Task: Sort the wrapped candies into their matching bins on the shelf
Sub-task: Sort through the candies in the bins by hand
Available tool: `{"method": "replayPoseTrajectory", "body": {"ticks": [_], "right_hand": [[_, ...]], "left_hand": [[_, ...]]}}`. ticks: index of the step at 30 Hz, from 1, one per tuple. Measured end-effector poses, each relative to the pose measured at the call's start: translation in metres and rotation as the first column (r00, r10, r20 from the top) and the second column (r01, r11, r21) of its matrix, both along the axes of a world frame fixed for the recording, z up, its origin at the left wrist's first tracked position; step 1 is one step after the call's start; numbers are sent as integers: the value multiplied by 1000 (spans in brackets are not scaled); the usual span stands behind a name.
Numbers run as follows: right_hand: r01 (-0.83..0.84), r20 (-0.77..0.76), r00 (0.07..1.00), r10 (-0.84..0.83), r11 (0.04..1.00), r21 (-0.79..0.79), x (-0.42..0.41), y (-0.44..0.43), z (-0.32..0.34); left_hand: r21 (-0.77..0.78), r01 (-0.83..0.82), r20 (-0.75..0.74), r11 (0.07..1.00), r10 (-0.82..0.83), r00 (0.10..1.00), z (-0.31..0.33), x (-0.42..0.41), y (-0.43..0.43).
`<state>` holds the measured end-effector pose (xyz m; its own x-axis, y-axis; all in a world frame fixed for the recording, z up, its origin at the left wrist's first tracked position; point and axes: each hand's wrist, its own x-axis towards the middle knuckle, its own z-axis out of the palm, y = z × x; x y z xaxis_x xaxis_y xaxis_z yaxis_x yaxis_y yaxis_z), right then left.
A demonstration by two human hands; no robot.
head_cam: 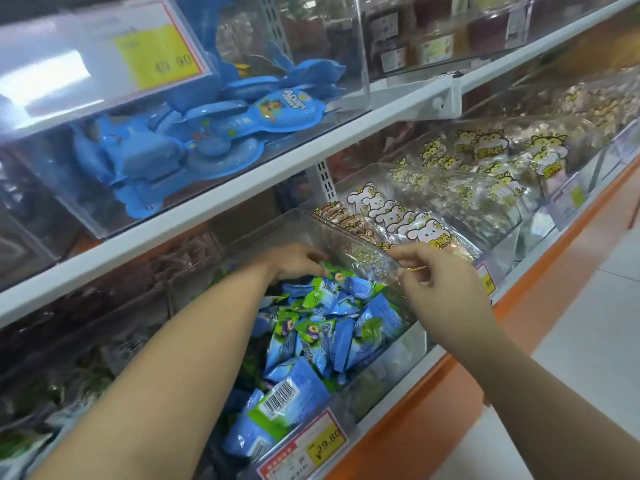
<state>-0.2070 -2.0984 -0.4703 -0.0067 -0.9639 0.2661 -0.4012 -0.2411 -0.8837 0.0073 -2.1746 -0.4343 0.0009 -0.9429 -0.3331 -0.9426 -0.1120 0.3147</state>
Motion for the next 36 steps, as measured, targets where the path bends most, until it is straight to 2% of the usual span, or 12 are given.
{"method": "replayPoseTrajectory", "body": {"ticks": [7,12,22,27,29,32,36], "right_hand": [[-7,-24,1000,7,1000,8,-1,2,1],[-6,-28,1000,6,1000,19,-1,2,2],[12,-44,999,-12,1000,11,1,4,4],[21,-51,998,-21,1000,11,2,5,6],[21,-41,999,-20,1000,11,3,7,8],[22,-91,996,-25,999,-38,9,18,12],[-69,-188,982,26,972,-226,32,42,24]], "left_hand": [[37,68,41,997,-70,997,21,-4,17],[66,25,-120,998,-17,993,21,5,34],[-140,110,-267,984,-145,953,9,5,52],[-185,218,-54,958,-232,971,16,3,66],[-214,248,-57,945,-266,962,19,3,72],[-285,203,-125,937,-247,961,26,5,84],[-437,-11,-313,899,-140,939,40,13,114]]}}
